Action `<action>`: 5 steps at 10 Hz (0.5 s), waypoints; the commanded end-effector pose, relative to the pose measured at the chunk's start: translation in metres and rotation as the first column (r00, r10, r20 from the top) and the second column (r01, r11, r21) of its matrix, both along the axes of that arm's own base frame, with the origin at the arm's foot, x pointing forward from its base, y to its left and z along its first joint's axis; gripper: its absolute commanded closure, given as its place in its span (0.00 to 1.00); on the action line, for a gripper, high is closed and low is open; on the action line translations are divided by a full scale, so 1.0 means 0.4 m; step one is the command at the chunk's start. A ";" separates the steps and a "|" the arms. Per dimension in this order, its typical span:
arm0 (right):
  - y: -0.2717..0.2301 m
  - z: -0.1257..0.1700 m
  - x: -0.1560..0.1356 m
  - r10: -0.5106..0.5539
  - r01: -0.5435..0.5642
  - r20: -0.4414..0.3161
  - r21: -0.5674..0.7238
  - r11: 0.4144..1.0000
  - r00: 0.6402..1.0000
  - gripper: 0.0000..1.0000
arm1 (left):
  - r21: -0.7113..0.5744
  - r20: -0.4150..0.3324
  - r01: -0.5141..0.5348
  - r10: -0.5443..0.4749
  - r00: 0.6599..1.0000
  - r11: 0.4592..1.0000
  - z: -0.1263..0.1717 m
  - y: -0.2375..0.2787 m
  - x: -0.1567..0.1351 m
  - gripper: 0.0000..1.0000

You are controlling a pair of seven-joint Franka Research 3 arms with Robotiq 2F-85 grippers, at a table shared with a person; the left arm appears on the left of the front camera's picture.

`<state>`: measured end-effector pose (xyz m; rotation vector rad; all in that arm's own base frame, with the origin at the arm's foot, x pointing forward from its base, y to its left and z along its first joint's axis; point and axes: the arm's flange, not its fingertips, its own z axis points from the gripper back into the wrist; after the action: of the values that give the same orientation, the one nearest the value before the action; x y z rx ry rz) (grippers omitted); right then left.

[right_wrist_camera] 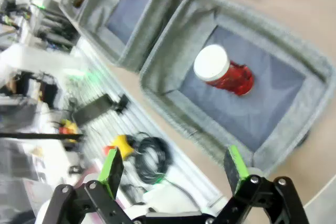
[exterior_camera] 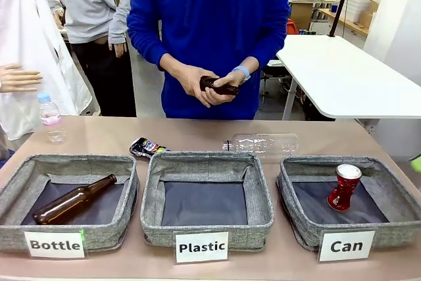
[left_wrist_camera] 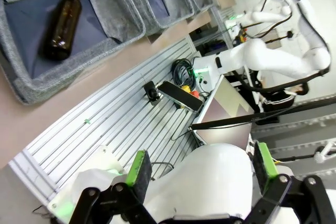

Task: Sort the can waste into the basket.
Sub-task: Pick up the can waste from the table and place it in the right Fabric basket.

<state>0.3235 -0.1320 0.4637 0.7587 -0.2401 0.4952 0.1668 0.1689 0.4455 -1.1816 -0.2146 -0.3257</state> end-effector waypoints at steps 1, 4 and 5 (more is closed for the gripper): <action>-0.069 0.040 0.029 -0.334 0.496 -0.396 0.443 0.747 0.855 0.00 | -0.020 -0.006 -0.004 0.004 1.000 1.000 0.011 0.002 0.003 0.00; -0.160 0.040 0.003 -0.273 0.585 -0.527 0.628 0.513 0.805 0.00 | -0.020 -0.006 -0.004 0.004 1.000 1.000 0.011 0.002 0.003 0.00; -0.123 0.028 -0.014 -0.138 0.230 -0.288 0.314 0.921 0.948 0.00 | -0.020 -0.006 -0.004 0.004 1.000 1.000 0.011 0.002 0.003 0.00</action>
<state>0.3182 -0.1955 0.4702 1.2550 -0.1467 0.0486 0.1669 0.1690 0.4457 -1.1816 -0.2145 -0.3259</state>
